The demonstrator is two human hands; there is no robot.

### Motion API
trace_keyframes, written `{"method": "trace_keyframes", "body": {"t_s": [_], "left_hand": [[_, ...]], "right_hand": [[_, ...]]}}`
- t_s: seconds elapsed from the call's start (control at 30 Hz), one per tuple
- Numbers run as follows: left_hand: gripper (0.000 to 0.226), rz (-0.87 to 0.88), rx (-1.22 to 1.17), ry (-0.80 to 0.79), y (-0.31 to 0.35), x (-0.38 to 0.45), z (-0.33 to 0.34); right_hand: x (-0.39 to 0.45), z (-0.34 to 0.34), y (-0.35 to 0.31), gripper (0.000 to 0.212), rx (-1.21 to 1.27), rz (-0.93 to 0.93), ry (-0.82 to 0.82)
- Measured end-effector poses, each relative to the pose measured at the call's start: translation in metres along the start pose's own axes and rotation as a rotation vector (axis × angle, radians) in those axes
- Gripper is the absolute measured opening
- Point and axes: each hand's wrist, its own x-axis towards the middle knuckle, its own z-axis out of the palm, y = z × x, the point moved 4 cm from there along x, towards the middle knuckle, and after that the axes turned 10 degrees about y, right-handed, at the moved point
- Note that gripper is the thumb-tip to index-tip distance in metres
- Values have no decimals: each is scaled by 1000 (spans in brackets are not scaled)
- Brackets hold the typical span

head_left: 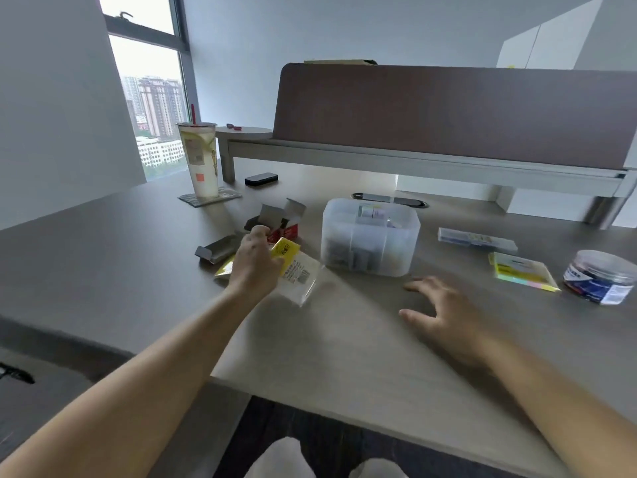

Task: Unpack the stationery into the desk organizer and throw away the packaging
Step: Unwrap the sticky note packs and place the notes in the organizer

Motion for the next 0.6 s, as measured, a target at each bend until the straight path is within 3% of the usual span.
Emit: {"method": "trace_keyframes", "body": {"t_s": [0.07,0.17,0.27,0.37,0.43,0.6], "left_hand": [[49,101,176,45,2,0,-4],[46,262,202,-11,11,-8,-9],[52,436,319,-277,10,-26,1],[71,463,547,-490,-2,-33,14],[76,443,580,-496,-5,-27,17],[91,470,505,-333,-3,-14,15]], "right_hand": [[-4,5,8,48,-40,37,-36],[-3,8,11,46,-79,39,-49],[-2,8,10,45,-94,36,-39],[-2,8,10,46,-98,39,-39],[-2,8,11,46,-99,38,-35],[0,10,13,46,-79,37,-41]]}}
